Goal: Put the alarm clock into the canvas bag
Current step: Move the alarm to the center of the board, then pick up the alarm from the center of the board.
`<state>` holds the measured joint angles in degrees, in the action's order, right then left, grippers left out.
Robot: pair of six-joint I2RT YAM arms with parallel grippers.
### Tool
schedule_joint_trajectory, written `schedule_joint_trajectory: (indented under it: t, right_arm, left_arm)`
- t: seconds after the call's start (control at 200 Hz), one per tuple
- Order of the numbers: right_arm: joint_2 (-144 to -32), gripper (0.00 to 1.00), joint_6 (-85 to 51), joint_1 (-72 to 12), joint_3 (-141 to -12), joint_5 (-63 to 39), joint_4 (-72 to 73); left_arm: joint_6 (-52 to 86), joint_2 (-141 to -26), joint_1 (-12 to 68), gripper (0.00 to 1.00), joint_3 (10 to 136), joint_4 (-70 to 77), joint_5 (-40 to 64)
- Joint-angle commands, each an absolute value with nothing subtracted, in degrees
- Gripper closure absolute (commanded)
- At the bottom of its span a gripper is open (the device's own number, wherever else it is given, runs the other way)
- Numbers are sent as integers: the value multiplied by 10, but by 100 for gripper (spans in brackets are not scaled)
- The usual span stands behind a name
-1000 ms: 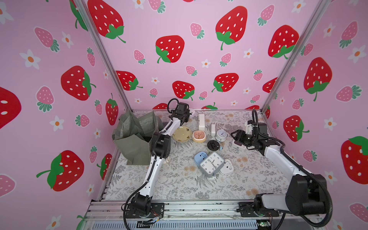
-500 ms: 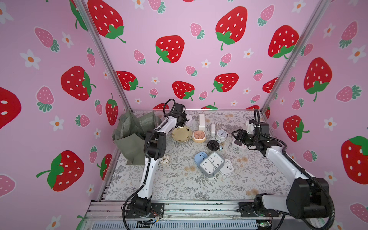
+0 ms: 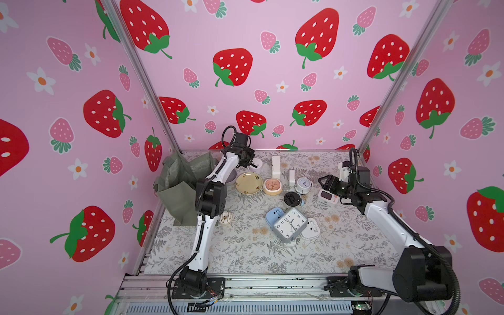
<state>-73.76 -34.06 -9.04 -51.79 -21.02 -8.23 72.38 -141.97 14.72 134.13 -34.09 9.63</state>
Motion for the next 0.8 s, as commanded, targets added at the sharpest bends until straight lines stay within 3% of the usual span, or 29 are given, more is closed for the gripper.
schedule_joint_trajectory:
  t: [0.0,0.145,0.31,0.565,0.68,0.795]
  right_arm:
    - [-736,35,-322,-87,-542,-196,-72]
    - [-740,35,-335,-87,-541,-196,-63]
    - [-743,35,-337,-88,-538,-196,-63]
    - [-748,34,-339,-87,-533,-202,-65]
    - [-744,34,-337,-88,-531,-200,-69]
    - [-747,35,-335,-87,-534,-203,-69]
  left_arm:
    - [738,-1369,140,58,1307,-350,93]
    - [754,-1363,137,50,1297,-360,94]
    - [751,-1391,145,49,1351,-449,58]
    - [769,-1468,148,38,1402,-422,90]
    - [781,-1469,147,40,1371,-394,101]
    - [777,-1471,147,48,1349,-379,102]
